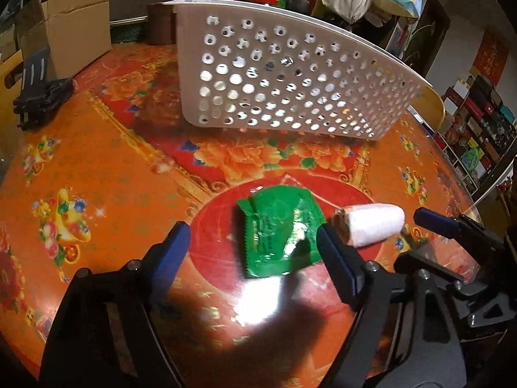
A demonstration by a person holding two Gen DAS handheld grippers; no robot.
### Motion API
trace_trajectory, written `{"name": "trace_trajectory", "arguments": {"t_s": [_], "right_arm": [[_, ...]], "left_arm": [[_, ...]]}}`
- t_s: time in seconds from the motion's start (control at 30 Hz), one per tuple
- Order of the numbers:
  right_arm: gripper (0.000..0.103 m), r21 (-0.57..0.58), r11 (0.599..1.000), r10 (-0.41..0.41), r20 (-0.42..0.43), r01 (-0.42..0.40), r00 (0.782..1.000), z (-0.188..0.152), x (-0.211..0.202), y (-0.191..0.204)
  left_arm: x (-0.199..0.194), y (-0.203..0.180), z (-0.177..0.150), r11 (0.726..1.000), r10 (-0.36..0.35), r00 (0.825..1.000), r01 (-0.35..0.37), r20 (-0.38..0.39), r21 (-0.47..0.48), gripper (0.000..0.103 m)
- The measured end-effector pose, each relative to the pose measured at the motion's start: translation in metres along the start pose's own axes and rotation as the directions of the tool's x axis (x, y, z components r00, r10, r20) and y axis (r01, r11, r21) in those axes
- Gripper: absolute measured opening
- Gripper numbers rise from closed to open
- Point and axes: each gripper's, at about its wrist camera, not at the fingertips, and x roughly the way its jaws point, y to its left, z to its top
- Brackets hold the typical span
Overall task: Organize soft objects
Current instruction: 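Close the left gripper on the green packet while the right grasps the white rolled towel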
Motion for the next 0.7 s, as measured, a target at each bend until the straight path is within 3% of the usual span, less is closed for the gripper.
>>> {"name": "trace_trajectory", "arguments": {"t_s": [0.2, 0.37, 0.7], "right_arm": [[0.082, -0.019, 1.0, 0.001, -0.041, -0.002, 0.999, 0.007, 0.021, 0.013], [0.073, -0.006, 1.0, -0.016, -0.054, 0.015, 0.998, 0.014, 0.032, 0.012], [0.062, -0.015, 0.999, -0.034, -0.041, 0.033, 0.999, 0.01, 0.021, -0.002]], "left_arm": [[0.001, 0.0, 0.0, 1.0, 0.0, 1.0, 0.0, 0.007, 0.029, 0.079], [0.001, -0.002, -0.001, 0.999, -0.011, 1.0, 0.01, 0.009, 0.037, 0.077], [0.002, -0.014, -0.003, 0.996, 0.001, 1.0, -0.001, 0.001, 0.084, 0.077]]}}
